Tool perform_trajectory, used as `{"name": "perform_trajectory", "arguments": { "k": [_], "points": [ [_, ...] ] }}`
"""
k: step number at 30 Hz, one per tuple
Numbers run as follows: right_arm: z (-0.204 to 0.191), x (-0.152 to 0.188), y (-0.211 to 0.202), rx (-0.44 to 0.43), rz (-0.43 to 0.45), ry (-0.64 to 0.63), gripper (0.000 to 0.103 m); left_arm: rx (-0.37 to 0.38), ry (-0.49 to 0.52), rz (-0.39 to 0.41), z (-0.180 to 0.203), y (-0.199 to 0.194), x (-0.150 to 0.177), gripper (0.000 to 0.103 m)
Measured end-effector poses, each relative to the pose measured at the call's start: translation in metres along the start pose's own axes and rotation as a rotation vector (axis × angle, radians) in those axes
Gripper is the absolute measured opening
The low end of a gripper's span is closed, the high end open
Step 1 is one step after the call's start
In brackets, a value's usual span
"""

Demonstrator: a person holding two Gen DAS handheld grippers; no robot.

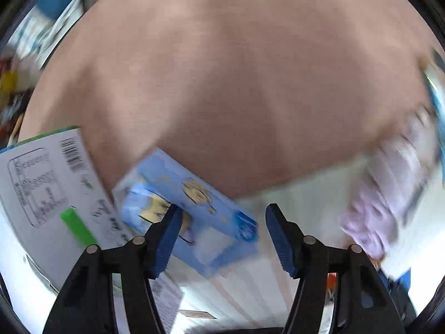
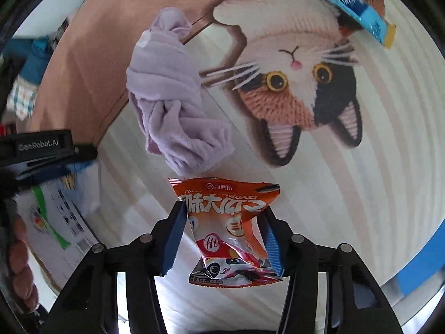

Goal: Organize soft objects
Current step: 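Grasp the blue tissue pack with left tool while right tool grasps the orange snack bag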

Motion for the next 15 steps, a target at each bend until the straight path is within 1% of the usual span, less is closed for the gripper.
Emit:
{"name": "perform_trajectory", "arguments": {
  "k": [1, 3, 5, 7, 8, 9, 10, 11, 12, 13, 15],
  "points": [
    [0.000, 0.002, -0.001, 0.021, -0.004, -0.022, 0.054, 0.031, 0.044, 0.013, 0.014, -0.003, 0.007, 0.059],
    [-0.001, 0.002, -0.002, 0.041, -0.013, -0.049, 0.054, 0.045, 0.095, 0.035, 0.029, -0.007, 0.016, 0.060],
    [-0.002, 0.002, -0.002, 0.054, -0.023, -0.067, 0.054, 0.080, 0.131, 0.048, 0.039, -0.013, 0.025, 0.062],
    [-0.006, 0.001, -0.005, 0.048, -0.020, -0.071, 0.055, 0.126, 0.116, 0.049, 0.037, -0.021, 0.032, 0.062],
    [-0.008, -0.003, -0.004, 0.046, -0.021, -0.072, 0.055, 0.159, 0.093, 0.052, 0.027, -0.026, 0.034, 0.062],
    [-0.011, -0.003, -0.005, 0.038, -0.016, -0.071, 0.055, 0.193, 0.062, 0.058, 0.019, -0.032, 0.035, 0.065],
    [-0.005, -0.003, -0.006, 0.029, -0.011, -0.071, 0.055, 0.211, 0.030, 0.066, 0.010, -0.037, 0.035, 0.071],
    [-0.001, -0.002, -0.006, 0.021, -0.006, -0.071, 0.055, 0.201, 0.003, 0.075, -0.001, -0.040, 0.036, 0.075],
    [0.001, -0.005, -0.008, 0.016, -0.004, -0.070, 0.056, 0.178, -0.011, 0.068, -0.009, -0.040, 0.035, 0.081],
    [-0.001, -0.004, -0.007, 0.009, -0.002, -0.068, 0.056, 0.147, -0.030, 0.051, -0.016, -0.037, 0.033, 0.082],
    [0.000, -0.007, -0.008, 0.001, 0.001, -0.067, 0.056, 0.132, -0.082, -0.005, -0.027, -0.024, 0.027, 0.082]
  ]
}}
Point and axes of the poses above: each gripper's, at about its wrist camera, not at the fingertips, and y roughly the way its jaws point, z to its right, x to its underside, the point moved 4 cm from there along y, roughly the way its jaws point, and after that the axes turned 13 degrees about -x, right-handed, at the moved point
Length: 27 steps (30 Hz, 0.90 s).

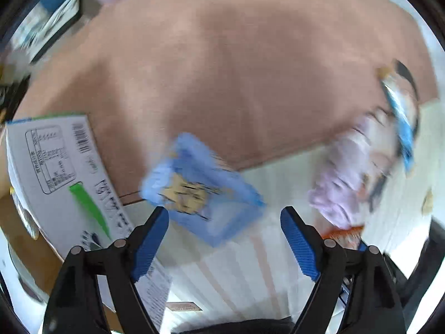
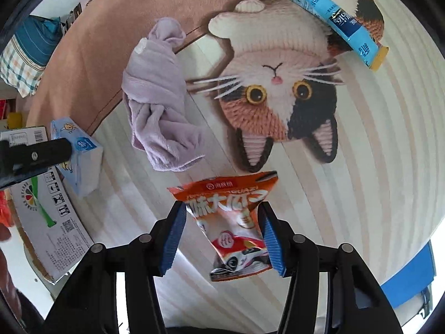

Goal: Organize soft objects
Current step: 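Grasp the blue tissue pack with left tool while right tool grasps the orange snack bag, then carry tissue pack and orange bag into the box and release both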

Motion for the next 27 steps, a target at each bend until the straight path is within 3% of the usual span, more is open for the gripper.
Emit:
{"name": "perform_trajectory", "arguments": {
  "k": [6, 12, 15, 17, 18, 19, 20, 24, 27],
  "points": [
    [0.004, -0.006, -0.001, -0.018, 0.008, 0.019, 0.057, 0.039, -0.112, -0.205, -0.008, 0.050, -0.011, 0.085],
    [0.040, -0.013, -0.014, -0.033, 0.008, 0.033, 0.057, 0.079, -0.183, -0.235, 0.001, 0.062, -0.017, 0.088],
    [0.040, -0.018, -0.011, -0.029, 0.004, 0.034, 0.057, 0.083, -0.203, -0.222, 0.002, 0.069, -0.013, 0.086],
    [0.043, -0.024, -0.010, -0.030, -0.003, 0.028, 0.058, 0.077, -0.203, -0.187, 0.006, 0.066, -0.008, 0.078],
    [0.043, -0.025, -0.009, -0.027, -0.002, 0.024, 0.058, 0.065, -0.185, -0.157, 0.007, 0.059, -0.008, 0.061],
    [0.043, -0.028, -0.010, -0.024, 0.002, 0.023, 0.056, 0.058, -0.168, -0.130, 0.005, 0.048, -0.012, 0.031],
    [0.044, -0.029, -0.010, -0.021, 0.007, 0.023, 0.051, 0.062, -0.144, -0.105, 0.012, 0.040, -0.008, 0.024],
    [0.049, -0.031, -0.017, -0.042, 0.030, 0.019, 0.038, 0.040, -0.070, -0.005, 0.029, 0.020, 0.010, 0.019],
    [0.048, -0.032, -0.027, -0.021, 0.046, -0.005, 0.033, 0.020, -0.017, 0.045, 0.039, 0.009, 0.022, 0.019]
  ]
}}
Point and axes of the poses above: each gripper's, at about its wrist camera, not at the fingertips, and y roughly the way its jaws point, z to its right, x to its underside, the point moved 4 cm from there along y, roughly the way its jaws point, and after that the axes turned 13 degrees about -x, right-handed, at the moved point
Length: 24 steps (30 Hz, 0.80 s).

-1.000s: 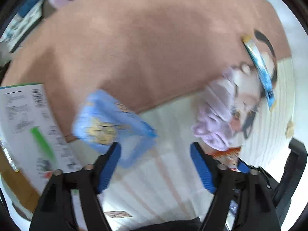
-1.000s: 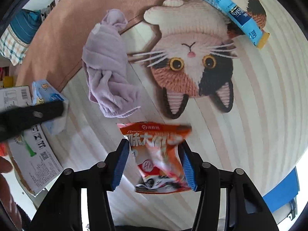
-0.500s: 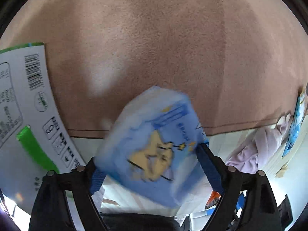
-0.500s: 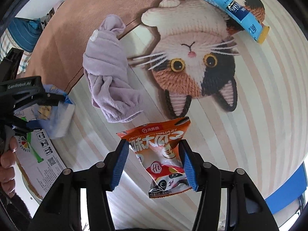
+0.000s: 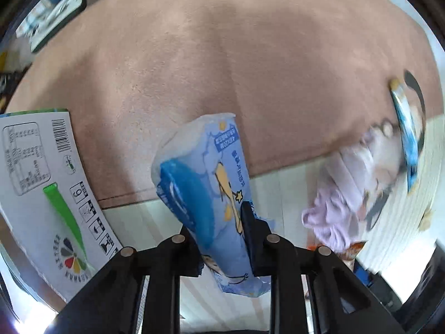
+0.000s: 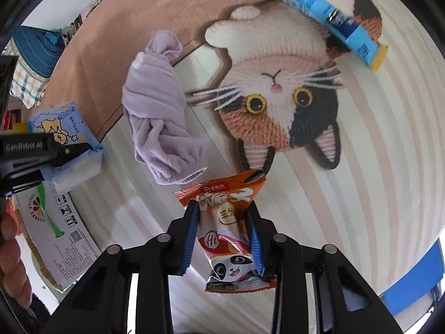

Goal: Organize soft objects
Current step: 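Carry tissue pack and orange bag into the box and release both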

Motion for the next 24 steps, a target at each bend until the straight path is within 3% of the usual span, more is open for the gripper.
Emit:
{"name": "perform_trajectory", "arguments": {
  "k": [5, 10, 11, 13, 14, 15, 18, 24],
  "points": [
    [-0.005, 0.004, -0.020, -0.013, 0.003, -0.036, 0.027, 0.030, 0.048, 0.054, 0.007, -0.010, 0.032, 0.018],
    [-0.016, 0.012, -0.042, -0.049, 0.027, -0.061, 0.025, 0.057, 0.040, 0.104, -0.026, -0.026, 0.076, 0.018],
    [-0.018, 0.013, -0.046, -0.064, 0.029, -0.059, 0.025, 0.066, 0.037, 0.120, -0.031, -0.031, 0.062, 0.018],
    [-0.028, 0.018, -0.056, -0.102, 0.035, -0.062, 0.025, 0.077, 0.029, 0.161, -0.045, -0.040, 0.075, 0.018],
    [-0.036, 0.021, -0.062, -0.121, 0.040, -0.068, 0.024, 0.082, 0.027, 0.178, -0.052, -0.040, 0.059, 0.018],
    [-0.045, 0.025, -0.069, -0.133, 0.048, -0.085, 0.024, 0.084, 0.025, 0.196, -0.070, -0.046, 0.048, 0.018],
    [-0.078, 0.036, -0.087, -0.156, 0.076, -0.144, 0.024, 0.090, 0.006, 0.246, -0.112, -0.067, 0.056, 0.018],
    [-0.193, 0.082, -0.113, -0.244, 0.093, -0.299, 0.024, 0.093, -0.070, 0.294, -0.212, -0.094, 0.091, 0.018]
  ]
}}
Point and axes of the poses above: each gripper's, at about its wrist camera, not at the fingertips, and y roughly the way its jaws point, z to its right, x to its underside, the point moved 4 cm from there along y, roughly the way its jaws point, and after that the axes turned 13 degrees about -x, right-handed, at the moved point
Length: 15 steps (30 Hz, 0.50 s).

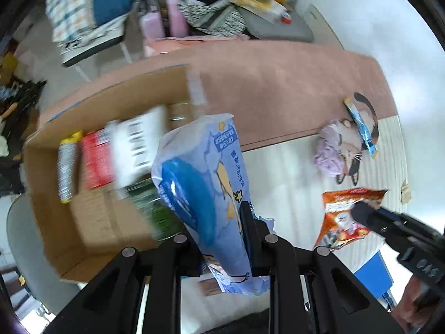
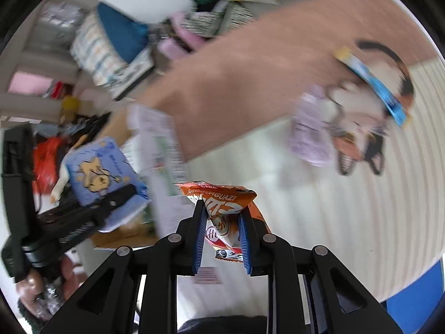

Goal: Organize soft objects
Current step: 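Carry tissue pack and orange bag into the box and release both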

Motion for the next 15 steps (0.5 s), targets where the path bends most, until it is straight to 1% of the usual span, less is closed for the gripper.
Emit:
{"name": "perform_trajectory", "arguments": {
  "k": [4, 5, 7, 9, 12, 14, 15],
  "points": [
    [-0.075, 0.011, 0.028, -0.062, -0.032, -0.082, 0.024, -0.034, -0.083, 0.003, -0.075, -0.009, 0.018, 0.018],
    [-0.091, 0.015, 0.036, -0.069, -0.043, -0.099, 0.024, -0.040, -0.108, -0.004, -0.093, -0.005, 0.023, 0.018],
    [-0.125, 0.024, 0.066, -0.082, -0.080, -0.125, 0.024, -0.044, -0.155, -0.027, -0.123, 0.004, 0.031, 0.018],
    [-0.149, 0.030, 0.095, -0.090, -0.119, -0.137, 0.024, -0.042, -0.187, -0.061, -0.152, 0.018, 0.037, 0.018],
    [-0.175, 0.039, 0.151, -0.084, -0.181, -0.138, 0.024, -0.038, -0.220, -0.115, -0.185, 0.044, 0.043, 0.018],
    [-0.183, 0.044, 0.181, -0.076, -0.213, -0.129, 0.024, -0.014, -0.234, -0.164, -0.200, 0.065, 0.045, 0.018],
    [-0.181, 0.044, 0.197, -0.067, -0.225, -0.124, 0.024, -0.008, -0.244, -0.182, -0.205, 0.074, 0.046, 0.018]
  ]
}}
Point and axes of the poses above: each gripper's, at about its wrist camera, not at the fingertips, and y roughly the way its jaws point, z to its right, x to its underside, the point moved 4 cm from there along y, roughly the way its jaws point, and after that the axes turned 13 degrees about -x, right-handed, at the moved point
